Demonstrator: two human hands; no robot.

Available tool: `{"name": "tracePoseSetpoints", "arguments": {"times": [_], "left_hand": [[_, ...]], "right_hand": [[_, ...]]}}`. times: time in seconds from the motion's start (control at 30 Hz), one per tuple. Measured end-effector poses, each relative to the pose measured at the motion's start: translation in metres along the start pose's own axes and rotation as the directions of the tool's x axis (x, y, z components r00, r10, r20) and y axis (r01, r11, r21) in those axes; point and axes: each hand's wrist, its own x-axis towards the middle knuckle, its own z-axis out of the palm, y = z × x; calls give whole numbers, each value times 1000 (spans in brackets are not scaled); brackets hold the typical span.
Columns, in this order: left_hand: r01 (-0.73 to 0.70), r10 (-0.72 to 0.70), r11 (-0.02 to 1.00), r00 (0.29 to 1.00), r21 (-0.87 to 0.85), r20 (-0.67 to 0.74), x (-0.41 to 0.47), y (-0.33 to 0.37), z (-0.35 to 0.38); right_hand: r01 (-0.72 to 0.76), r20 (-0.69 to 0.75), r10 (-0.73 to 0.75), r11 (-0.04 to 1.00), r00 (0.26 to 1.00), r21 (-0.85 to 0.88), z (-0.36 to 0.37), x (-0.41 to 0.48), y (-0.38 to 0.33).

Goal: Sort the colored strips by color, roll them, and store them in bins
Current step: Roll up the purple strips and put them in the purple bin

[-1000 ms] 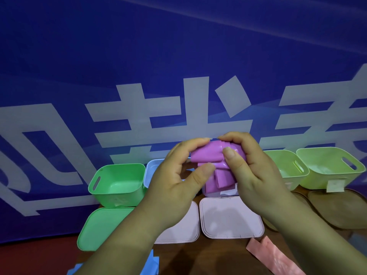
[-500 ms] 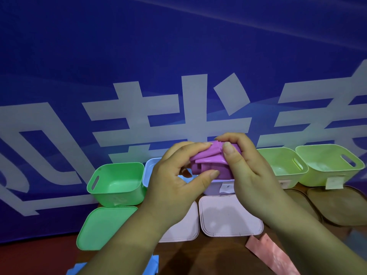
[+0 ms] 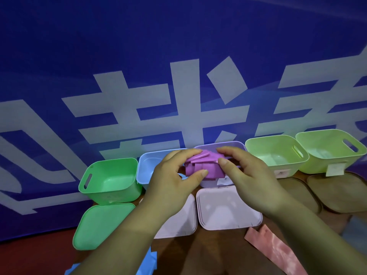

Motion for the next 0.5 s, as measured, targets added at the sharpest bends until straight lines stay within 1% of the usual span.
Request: {"name": "tracePoseSetpoints", "arguments": {"times": [0.13, 0.23, 0.3, 0.37, 0.5], "left_hand": [[23, -35, 986, 997, 163, 70, 22, -36, 20], [8, -52, 954, 989, 298, 140, 46, -62, 38], [-5, -70, 925, 980, 381, 184, 62, -77, 51], [-11, -96, 901, 970, 434, 224, 85, -93, 69], [-66, -141, 829, 936, 556, 322, 133, -122, 106]], "right_hand": [[-98, 23, 103, 985, 994, -144, 1, 18, 46], [-120, 33, 136, 945, 990, -304, 0, 36, 91], [-124, 45, 157, 896, 987, -426, 1, 46, 120], [-142, 25, 185, 826, 982, -545, 3, 59, 155], [-201, -8, 257, 735, 966, -647, 10, 85, 215]]}}
